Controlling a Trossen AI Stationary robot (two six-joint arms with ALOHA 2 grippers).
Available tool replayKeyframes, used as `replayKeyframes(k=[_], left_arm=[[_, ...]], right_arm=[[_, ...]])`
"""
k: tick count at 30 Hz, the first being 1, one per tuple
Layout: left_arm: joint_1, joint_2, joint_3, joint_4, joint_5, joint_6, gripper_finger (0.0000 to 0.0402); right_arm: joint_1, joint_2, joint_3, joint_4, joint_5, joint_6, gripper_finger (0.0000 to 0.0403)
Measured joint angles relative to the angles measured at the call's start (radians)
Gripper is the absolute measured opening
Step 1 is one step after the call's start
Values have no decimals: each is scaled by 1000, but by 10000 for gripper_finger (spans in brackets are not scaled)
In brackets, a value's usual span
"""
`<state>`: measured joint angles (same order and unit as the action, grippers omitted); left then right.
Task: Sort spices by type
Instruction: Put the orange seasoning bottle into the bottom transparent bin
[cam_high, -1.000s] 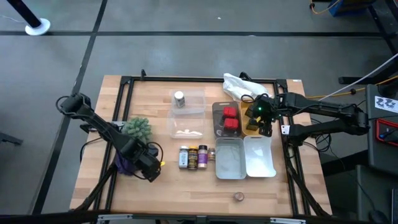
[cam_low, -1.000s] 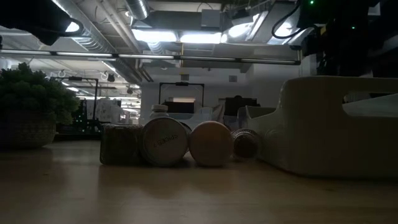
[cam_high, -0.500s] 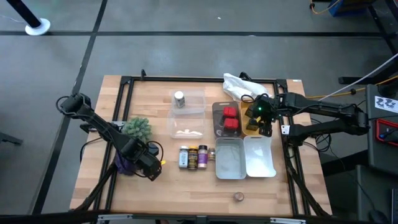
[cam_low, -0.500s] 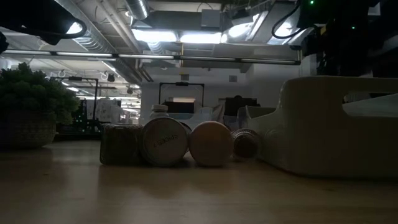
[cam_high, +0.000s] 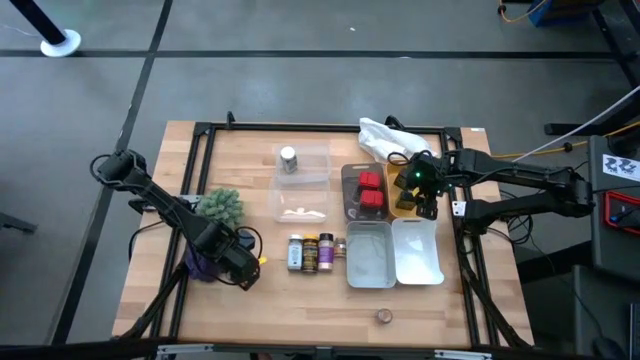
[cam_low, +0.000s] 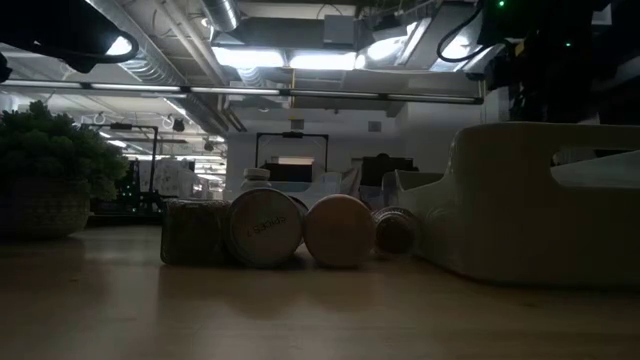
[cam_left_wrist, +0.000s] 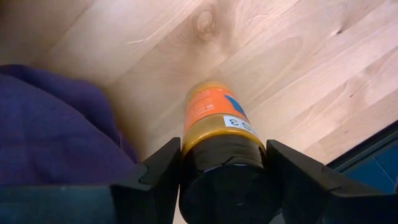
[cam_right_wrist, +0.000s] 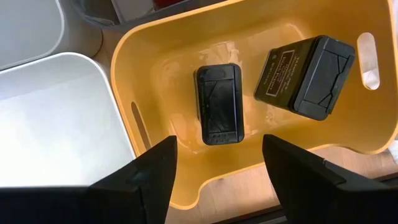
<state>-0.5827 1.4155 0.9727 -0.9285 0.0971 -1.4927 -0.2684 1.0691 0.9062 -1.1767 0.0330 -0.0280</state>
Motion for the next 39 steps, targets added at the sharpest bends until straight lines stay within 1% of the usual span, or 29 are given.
replayKeyframes(k=[7, 14, 19, 22, 30, 34, 39], left_arm=[[3, 1, 21, -2, -1, 0, 188], [4, 1, 22, 33, -7, -23, 188], [26, 1, 24, 62, -12, -18, 187], [48, -3, 24, 64, -13, 9, 187], [148, -76, 24, 126, -46, 108, 187], [219, -132, 24, 153, -71, 120, 187], [327, -190, 24, 270, -99, 202, 187]], right_arm=[[0, 0, 0, 0, 0, 0, 237], [0, 0, 0, 0, 0, 0, 237], [0, 0, 0, 1, 0, -3, 237], [0, 0, 0, 1, 0, -3, 237], [0, 0, 0, 2, 0, -3, 237], [0, 0, 0, 5, 0, -3, 237], [0, 0, 0, 8, 0, -3, 237]])
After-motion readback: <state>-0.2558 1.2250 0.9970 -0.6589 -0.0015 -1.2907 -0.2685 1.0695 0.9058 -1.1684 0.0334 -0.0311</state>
